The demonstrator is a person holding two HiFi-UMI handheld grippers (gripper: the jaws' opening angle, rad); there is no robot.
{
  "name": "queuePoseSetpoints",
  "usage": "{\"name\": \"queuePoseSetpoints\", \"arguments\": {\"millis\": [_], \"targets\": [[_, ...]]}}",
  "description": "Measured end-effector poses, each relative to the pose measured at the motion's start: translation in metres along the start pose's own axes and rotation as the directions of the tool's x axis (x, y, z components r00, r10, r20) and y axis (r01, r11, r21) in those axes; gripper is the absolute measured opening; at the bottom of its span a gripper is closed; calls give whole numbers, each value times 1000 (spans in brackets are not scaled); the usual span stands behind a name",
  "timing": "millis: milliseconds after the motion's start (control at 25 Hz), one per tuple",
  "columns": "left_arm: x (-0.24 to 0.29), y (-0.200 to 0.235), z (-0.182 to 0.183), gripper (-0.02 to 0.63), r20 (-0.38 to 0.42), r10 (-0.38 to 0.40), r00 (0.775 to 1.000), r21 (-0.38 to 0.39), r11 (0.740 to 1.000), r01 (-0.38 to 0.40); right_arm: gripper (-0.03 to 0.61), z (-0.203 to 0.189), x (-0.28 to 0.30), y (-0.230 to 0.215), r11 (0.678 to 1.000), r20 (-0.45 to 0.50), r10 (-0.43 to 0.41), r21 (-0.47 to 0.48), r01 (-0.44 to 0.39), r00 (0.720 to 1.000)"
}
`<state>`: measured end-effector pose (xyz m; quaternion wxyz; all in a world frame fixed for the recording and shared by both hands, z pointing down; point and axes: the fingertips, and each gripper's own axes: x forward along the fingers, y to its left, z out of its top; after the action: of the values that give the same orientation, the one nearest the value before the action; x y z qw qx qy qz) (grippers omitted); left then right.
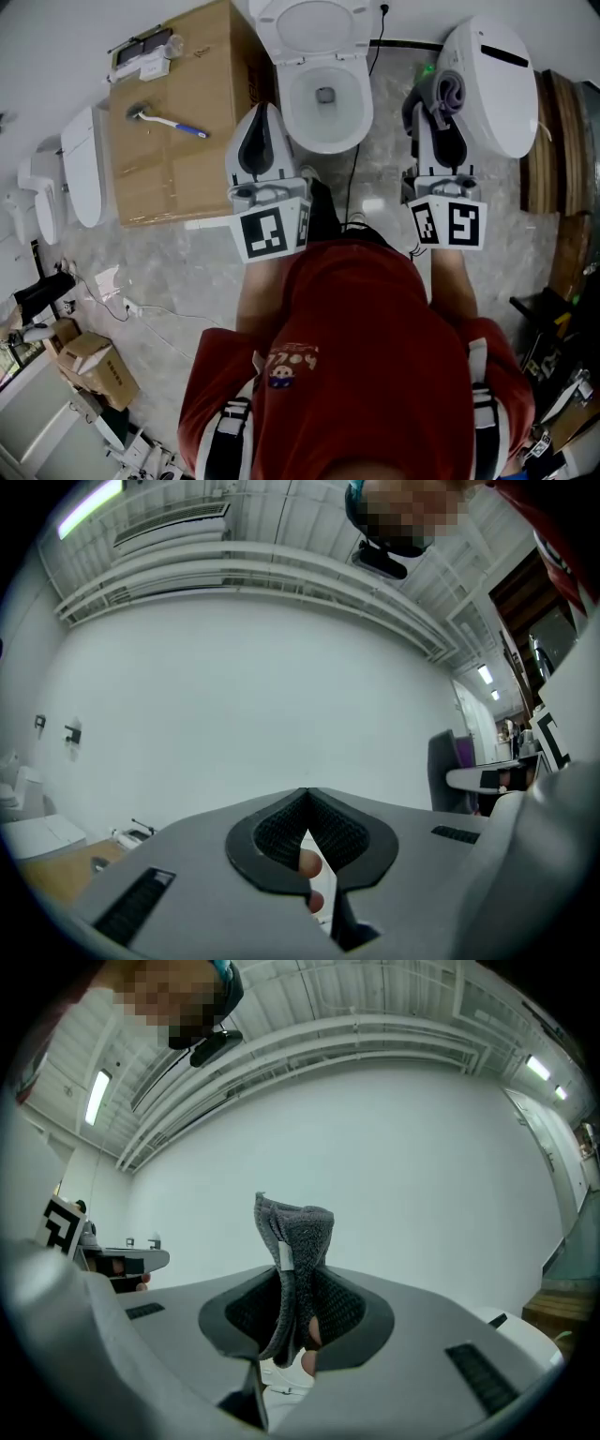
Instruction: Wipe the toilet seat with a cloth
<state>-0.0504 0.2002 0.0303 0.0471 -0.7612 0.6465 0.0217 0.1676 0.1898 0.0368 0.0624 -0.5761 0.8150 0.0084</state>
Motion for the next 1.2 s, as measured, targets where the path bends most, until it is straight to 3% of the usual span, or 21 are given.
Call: {"name": "queuePoseSetpoints", "arguments": {"millis": [360, 520, 680, 840, 1200], "targets": [[80, 63, -32, 11, -19, -58, 998, -43, 997, 57, 86, -26, 93, 21, 998, -80, -51, -47, 47, 996], [114, 79, -54, 11, -16, -87, 996, -109, 990, 85, 86, -46, 130, 26, 996, -100, -77, -52, 72, 992], [136, 81, -73, 11, -11, -124, 992, -127, 984, 122, 86, -74, 152, 24, 994, -116, -106, -45, 101, 988], [158, 83, -101, 11, -9, -133, 991, -102, 986, 132, 86, -121, 175, 12, 995, -161, -101, -36, 96, 982], [197, 83, -202, 11, -41, -8, 999, -136, 991, 3, 85, -251, 216, -53, 996, -254, -89, -7, 90, 963]]}}
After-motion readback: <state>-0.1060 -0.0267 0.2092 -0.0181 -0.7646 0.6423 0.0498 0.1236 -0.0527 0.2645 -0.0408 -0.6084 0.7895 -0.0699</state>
